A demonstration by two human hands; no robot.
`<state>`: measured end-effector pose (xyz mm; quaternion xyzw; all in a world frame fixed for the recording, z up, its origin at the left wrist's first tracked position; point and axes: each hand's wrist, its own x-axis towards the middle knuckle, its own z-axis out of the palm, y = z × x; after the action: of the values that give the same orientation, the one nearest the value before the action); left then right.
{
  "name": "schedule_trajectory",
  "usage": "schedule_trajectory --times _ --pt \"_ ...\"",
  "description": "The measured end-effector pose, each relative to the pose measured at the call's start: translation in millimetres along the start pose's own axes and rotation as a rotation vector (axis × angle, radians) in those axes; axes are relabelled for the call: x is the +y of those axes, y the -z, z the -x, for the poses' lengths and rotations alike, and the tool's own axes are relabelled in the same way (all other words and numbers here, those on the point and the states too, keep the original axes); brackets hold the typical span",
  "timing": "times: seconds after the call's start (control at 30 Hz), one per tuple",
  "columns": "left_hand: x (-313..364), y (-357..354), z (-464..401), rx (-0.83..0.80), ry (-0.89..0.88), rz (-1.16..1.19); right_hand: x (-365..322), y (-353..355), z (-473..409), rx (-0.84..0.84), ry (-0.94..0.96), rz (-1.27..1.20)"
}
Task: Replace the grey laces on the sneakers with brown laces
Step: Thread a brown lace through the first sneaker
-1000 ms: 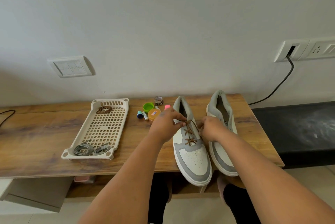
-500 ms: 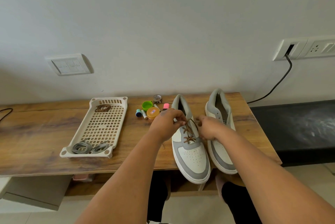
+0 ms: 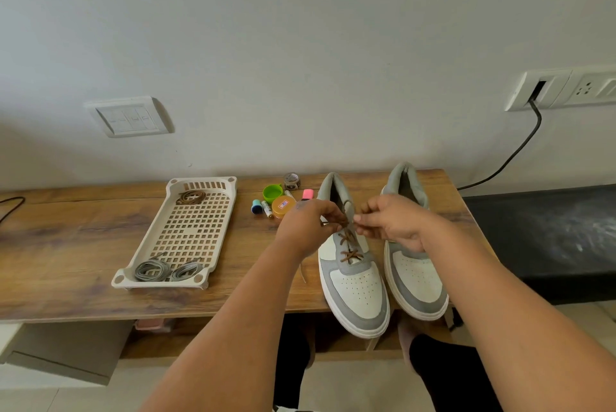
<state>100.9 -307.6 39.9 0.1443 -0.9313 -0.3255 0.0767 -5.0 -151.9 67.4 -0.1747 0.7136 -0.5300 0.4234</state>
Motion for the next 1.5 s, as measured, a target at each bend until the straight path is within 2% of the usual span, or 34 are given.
schedule_trajectory --times 0.03,0.1,0.23,0.3,0.5,0.63,0.87,1.2,1.33,1.5 --pt "-0.3 -0.2 -0.4 0.001 0.001 0.005 -2.1 -0.8 0.3 0.022 0.057 -0.074" --pt "-0.6 -1.1 -1.0 -0.001 0.005 0.014 -3.2 -4.2 -1.7 0.121 0.139 -0.019" --pt "-3.4 -4.1 -2.4 0.01 0.018 0.057 2.3 -8.2 -5.9 0.305 0.238 0.54" --pt "-5.7 -4.9 -2.8 0.019 0.028 0.084 2.6 -10.2 -4.4 0.295 0.285 0.668" --pt "-8.4 -6.3 -3.9 0.023 0.043 0.123 -2.2 -11.6 -0.5 0.329 0.36 0.701" --pt "-9.8 -6.7 -3.7 0.033 0.045 0.135 3.0 -17.4 -3.0 0.314 0.404 0.864" --pt "-8.2 -6.1 -3.5 0.036 0.037 0.162 6.4 -28.7 -8.8 0.349 0.426 0.807" --pt "-10.2 -8.2 -2.9 0.056 0.047 0.177 4.6 -21.3 -9.9 0.186 0.309 0.894" --pt "-9.5 -7.7 -1.5 0.053 0.049 0.181 6.8 -22.0 -12.6 0.21 0.361 0.907" --pt "-11.7 -9.9 0.0 0.052 0.127 0.311 17.5 -26.3 -15.6 0.352 0.379 0.605"
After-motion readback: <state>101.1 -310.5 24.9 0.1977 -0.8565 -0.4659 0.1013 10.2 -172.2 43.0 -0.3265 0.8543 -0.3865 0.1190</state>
